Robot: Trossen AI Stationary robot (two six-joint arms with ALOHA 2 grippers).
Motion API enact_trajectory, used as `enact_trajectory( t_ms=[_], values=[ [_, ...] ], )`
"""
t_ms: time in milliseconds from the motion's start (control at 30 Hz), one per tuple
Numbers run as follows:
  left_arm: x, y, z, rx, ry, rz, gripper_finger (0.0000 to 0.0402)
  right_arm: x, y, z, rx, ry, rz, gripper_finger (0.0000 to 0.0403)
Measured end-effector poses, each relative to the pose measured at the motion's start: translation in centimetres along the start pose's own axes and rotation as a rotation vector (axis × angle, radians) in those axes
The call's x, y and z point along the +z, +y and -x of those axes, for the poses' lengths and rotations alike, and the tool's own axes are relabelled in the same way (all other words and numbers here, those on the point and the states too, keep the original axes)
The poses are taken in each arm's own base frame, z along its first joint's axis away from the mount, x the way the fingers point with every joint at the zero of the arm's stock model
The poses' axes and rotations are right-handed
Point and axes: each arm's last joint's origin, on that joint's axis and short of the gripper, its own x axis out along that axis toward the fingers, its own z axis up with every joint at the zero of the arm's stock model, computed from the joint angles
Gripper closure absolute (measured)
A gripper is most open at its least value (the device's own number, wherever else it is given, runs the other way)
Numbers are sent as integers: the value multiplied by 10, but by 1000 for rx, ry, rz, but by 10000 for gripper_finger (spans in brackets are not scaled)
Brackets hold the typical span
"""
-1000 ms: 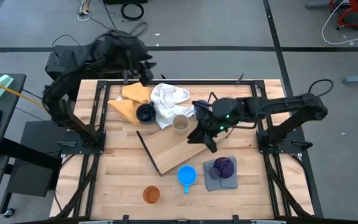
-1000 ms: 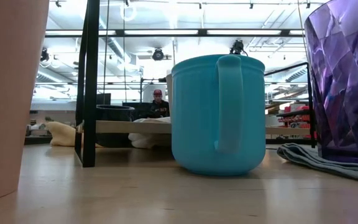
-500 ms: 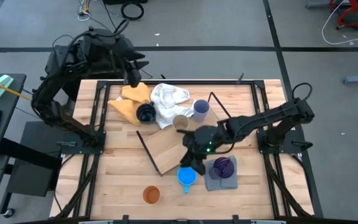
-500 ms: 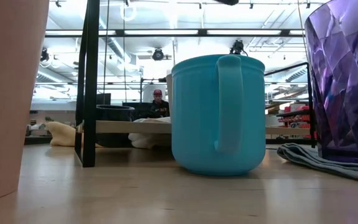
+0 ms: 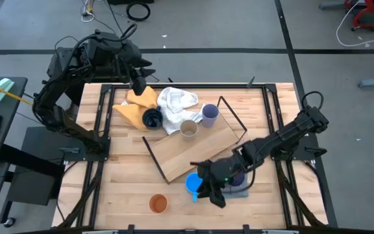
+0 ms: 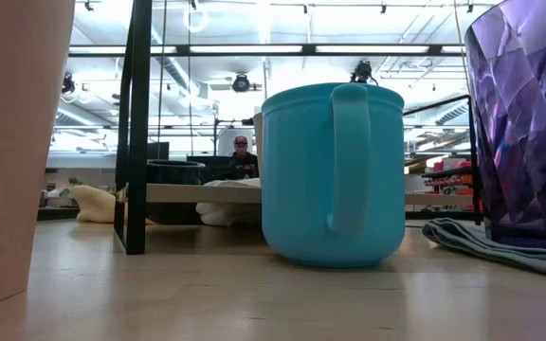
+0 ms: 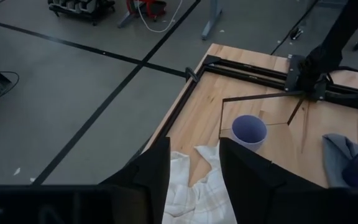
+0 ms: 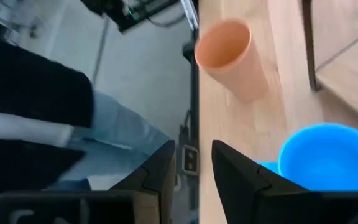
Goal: Stack small to large cups/mugs on shelf
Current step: Put the light blue mug on the shelf
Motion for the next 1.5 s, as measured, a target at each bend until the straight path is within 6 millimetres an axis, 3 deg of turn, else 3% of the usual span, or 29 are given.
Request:
enact_trajectory(
  t_ms=[367, 567, 800, 967, 1200, 1500],
  values=[
    [-1, -10, 1, -38, 10, 10, 256, -21, -11, -50, -63, 125, 5, 291],
    [-2, -15, 2, -57, 24, -2, 261, -24, -17, -58, -18, 219, -45, 291],
    [-3, -16, 2, -59, 25, -28, 268, -9, -30, -54, 35, 240, -208, 291],
    [-3, -16, 2, -59, 26, -51, 262, 0, -28, -44, 14, 158, 43, 291],
    [-3, -16, 2, -58, 24, -73, 264, -11, -24, -31, -134, 299, 391, 291],
    [-2, -16, 2, -58, 23, -75, 263, 5, -41, -18, -164, 374, 474, 291]
  ],
)
